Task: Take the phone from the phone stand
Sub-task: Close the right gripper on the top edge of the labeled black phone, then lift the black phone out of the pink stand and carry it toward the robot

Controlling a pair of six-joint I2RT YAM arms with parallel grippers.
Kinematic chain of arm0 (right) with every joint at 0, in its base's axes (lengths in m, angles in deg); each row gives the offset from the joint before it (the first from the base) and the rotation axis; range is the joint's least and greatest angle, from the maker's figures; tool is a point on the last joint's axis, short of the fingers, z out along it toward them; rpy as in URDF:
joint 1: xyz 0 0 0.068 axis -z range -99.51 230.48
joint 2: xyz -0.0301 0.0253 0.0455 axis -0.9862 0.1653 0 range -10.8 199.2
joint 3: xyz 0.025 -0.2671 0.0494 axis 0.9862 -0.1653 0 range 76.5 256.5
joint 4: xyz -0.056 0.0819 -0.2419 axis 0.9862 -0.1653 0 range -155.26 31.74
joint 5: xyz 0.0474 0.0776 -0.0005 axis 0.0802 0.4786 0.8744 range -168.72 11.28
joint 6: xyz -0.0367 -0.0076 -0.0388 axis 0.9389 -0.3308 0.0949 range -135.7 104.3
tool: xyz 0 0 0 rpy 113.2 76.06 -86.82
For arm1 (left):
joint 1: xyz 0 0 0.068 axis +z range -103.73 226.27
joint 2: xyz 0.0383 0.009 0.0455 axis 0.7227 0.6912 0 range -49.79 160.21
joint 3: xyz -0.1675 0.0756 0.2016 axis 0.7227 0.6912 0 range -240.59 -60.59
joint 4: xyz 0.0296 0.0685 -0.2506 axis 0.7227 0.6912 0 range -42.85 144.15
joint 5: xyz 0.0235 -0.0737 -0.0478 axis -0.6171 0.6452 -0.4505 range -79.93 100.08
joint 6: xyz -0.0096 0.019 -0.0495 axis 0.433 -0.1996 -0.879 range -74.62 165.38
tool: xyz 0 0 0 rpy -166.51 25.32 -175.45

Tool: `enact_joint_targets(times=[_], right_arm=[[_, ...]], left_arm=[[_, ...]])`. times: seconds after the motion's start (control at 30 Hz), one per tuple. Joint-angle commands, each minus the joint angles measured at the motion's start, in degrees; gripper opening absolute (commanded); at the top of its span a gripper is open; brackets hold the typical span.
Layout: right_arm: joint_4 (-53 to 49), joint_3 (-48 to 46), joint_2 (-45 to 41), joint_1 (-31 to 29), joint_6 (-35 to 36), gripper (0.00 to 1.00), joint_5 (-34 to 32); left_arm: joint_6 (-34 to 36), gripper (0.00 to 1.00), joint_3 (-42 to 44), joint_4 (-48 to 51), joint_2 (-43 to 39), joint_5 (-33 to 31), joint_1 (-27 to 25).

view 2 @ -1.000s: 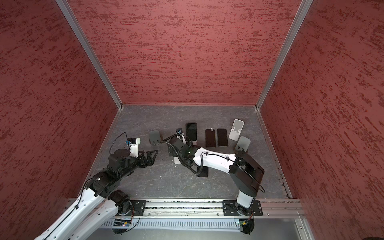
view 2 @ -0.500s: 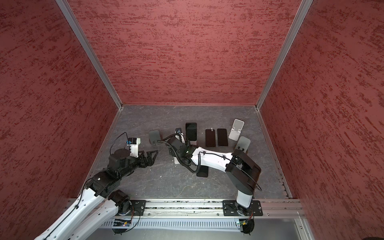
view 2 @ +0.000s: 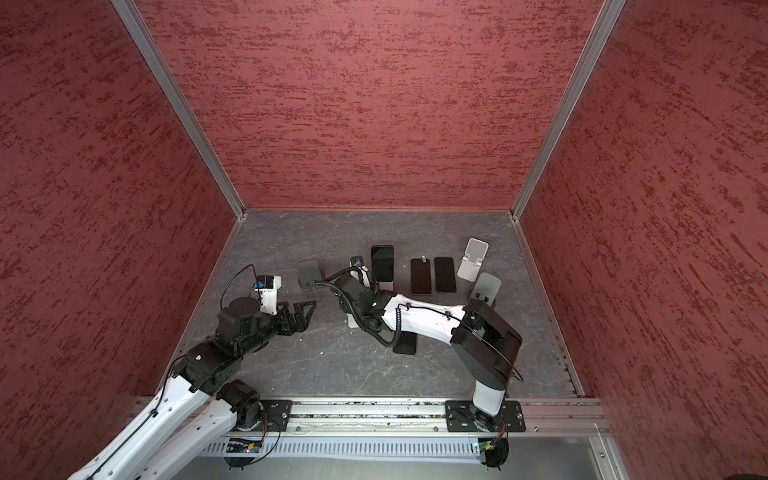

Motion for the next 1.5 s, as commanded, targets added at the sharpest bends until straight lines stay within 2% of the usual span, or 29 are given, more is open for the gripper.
enact_joint_targets(times=[0.0, 0.47, 0.93, 1.47], right_arm=[[0.66, 0.48, -2.08, -0.30, 0.37, 0.67, -1.97], [0.63, -0.90, -8.86, -0.31, 3.06, 0.66, -1.22], [-8.31, -2.86, -15.81, 0.10, 1.64, 0.65, -2.01], [-13.36, -13.14, -27.05, 9.08, 0.41, 0.64, 1.94]], left_arm=[[0.61, 1.00, 0.25, -0.13, 0.05, -0.36, -0.21], [0.39, 1.00, -0.52, -0.61, 0.82, 0.62, -0.21], [0.03, 1.00, -2.39, -3.66, 4.70, 3.68, -0.38], [-1.42, 1.00, -2.83, -8.56, 10.13, 5.03, -4.04]])
